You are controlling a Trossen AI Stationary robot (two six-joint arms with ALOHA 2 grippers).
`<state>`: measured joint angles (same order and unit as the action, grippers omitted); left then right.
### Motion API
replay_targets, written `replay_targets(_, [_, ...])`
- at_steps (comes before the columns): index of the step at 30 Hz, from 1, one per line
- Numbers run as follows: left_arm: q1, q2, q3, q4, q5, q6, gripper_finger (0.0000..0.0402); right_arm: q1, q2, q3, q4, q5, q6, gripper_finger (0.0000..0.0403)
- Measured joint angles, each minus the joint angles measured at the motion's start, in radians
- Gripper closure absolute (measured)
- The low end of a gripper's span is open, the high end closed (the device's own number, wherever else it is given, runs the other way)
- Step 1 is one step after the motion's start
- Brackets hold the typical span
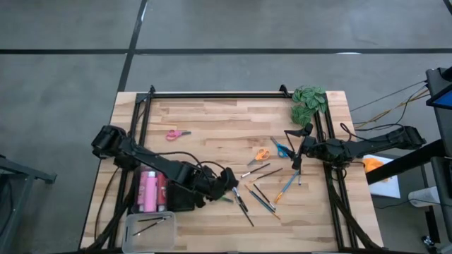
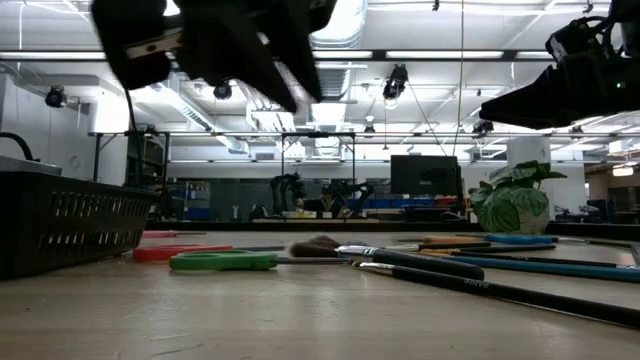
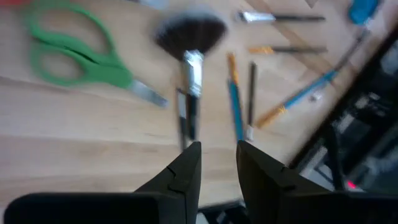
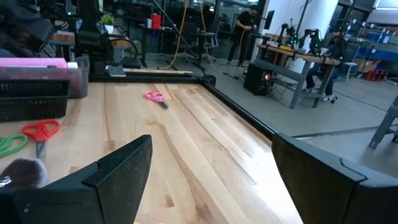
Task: Pick & Place Paint Supplies
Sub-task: Put the silver paint brush into the transparent bin
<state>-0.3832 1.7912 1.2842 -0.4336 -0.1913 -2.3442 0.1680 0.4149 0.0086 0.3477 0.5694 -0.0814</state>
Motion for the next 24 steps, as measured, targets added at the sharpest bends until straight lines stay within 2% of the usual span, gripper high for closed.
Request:
replay_targets(7, [0.016, 0.081, 0.000, 0.106, 0.005, 0.090, 0.0298, 0.000, 0.000, 0.000, 0.000, 0.000, 0.000, 0.0074])
replay_targets(9, [0.028, 0.111, 0.005, 0.128, 0.035, 0.096, 0.0298, 0.000, 0.000, 0.000, 0.000, 0.000, 0.000, 0.0074])
replay_targets(14, [0.067, 0.191, 0.079, 0.133, 0.144, 0.165, 0.0298, 0.000, 0.000, 0.000, 0.000, 0.000, 0.002, 0.0074])
replay_targets(19, [0.107, 0.257, 0.143, 0.111, 0.177, 0.268, 0.0298, 0.000, 0.000, 0.000, 0.000, 0.000, 0.002, 0.0074])
replay_targets(24, [0.118, 0.288, 0.158, 0.089, 0.189, 0.268, 0.0298, 0.000, 0.000, 0.000, 0.000, 0.000, 0.001, 0.0074])
